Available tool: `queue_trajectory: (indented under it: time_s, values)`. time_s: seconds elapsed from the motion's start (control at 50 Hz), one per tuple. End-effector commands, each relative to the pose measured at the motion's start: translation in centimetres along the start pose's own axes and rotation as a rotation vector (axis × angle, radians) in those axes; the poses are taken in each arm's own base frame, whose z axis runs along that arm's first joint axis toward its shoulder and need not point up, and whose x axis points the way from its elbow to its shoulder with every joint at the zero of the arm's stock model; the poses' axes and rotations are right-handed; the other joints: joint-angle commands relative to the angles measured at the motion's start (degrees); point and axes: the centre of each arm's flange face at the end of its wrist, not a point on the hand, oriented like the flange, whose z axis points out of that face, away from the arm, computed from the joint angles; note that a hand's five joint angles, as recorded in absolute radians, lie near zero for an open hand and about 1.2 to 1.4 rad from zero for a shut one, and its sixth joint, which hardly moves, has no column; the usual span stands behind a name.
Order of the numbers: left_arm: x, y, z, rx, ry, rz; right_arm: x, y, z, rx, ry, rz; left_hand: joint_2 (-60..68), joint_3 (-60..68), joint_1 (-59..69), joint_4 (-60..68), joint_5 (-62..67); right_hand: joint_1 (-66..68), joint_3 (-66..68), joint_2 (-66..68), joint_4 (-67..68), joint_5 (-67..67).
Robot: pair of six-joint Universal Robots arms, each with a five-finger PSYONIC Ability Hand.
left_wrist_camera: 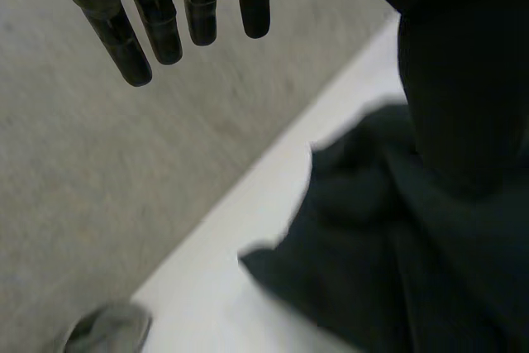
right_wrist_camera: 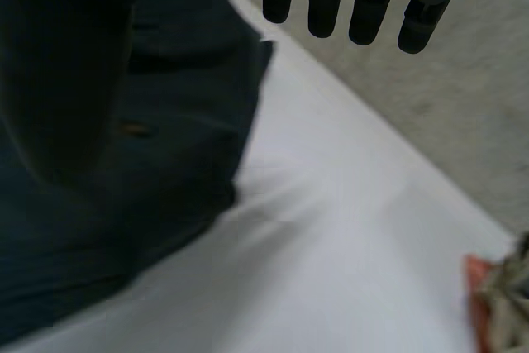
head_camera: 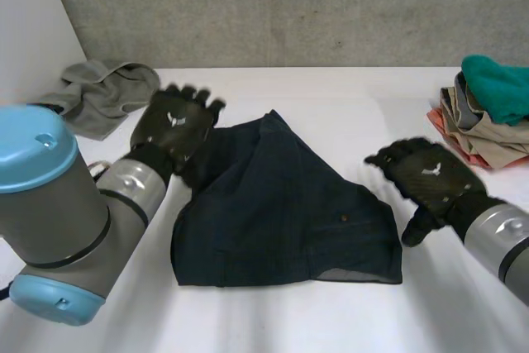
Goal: Fold the laundry.
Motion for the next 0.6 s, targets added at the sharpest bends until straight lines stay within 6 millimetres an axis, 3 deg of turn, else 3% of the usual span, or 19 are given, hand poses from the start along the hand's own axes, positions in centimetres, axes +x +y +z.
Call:
queue_trajectory:
  time_s: [0.02, 0.14, 0.24, 0.3, 0.32, 0.38, 0.4, 0.46, 0.48, 0.6]
  values:
    - [2.0, 4.6, 0.2, -0.156, 0.107, 0.164, -2.3, 1.6, 1.0, -0.014, -0.06, 0.001, 1.35, 1.15, 1.92, 1.59, 0.93, -3.33, -2.38, -2.1, -2.26, -2.45]
    - [3.5, 5.5, -0.6, -0.212, 0.183, 0.166, -2.9, 3.8, 2.5, -0.053, -0.052, -0.009, 6.89, 6.68, 7.45, 7.13, 6.47, -3.33, -2.38, -2.1, -2.26, -2.45]
    - [4.4, 5.2, -1.1, -0.21, 0.211, 0.166, -3.5, 4.8, 3.1, -0.08, -0.059, -0.011, 29.53, 29.33, 30.1, 29.77, 29.11, -2.6, -1.65, -1.37, -1.53, -1.72]
    - [4.7, 5.3, -1.2, -0.211, 0.218, 0.169, -3.7, 4.9, 3.4, -0.075, -0.061, -0.015, 51.73, 51.52, 52.29, 51.97, 51.31, 12.82, 13.78, 14.05, 13.89, 13.71]
    - [4.9, 5.1, -1.2, -0.204, 0.217, 0.172, -3.6, 4.8, 3.5, -0.063, -0.051, -0.019, 67.62, 67.41, 68.18, 67.85, 67.19, 32.55, 33.5, 33.78, 33.62, 33.43]
    - [5.2, 4.8, -1.4, -0.197, 0.215, 0.169, -3.2, 4.6, 3.9, -0.037, -0.027, -0.028, 67.78, 67.57, 68.34, 68.02, 67.35, 64.11, 65.06, 65.33, 65.18, 64.99]
    - [5.1, 4.4, -1.5, -0.189, 0.202, 0.155, -2.7, 4.1, 4.1, -0.014, -0.001, -0.041, 67.78, 67.57, 68.34, 68.02, 67.35, 66.64, 67.6, 67.87, 67.72, 67.53]
    - [4.8, 3.5, -1.7, -0.177, 0.176, 0.117, -1.6, 2.9, 4.7, 0.037, 0.056, -0.078, 67.78, 67.57, 68.34, 68.02, 67.35, 66.67, 67.62, 67.9, 67.74, 67.55]
    - [4.4, 2.2, -2.1, -0.149, 0.15, 0.076, -1.4, 2.5, 4.9, 0.049, 0.066, -0.089, 67.78, 67.57, 68.34, 68.02, 67.35, 66.67, 67.62, 67.9, 67.74, 67.55]
    - [4.2, -1.4, -4.0, -0.062, 0.106, -0.098, 1.1, -0.4, 6.8, 0.131, 0.155, -0.18, 67.78, 67.57, 68.34, 68.02, 67.35, 66.67, 67.62, 67.9, 67.74, 67.55]
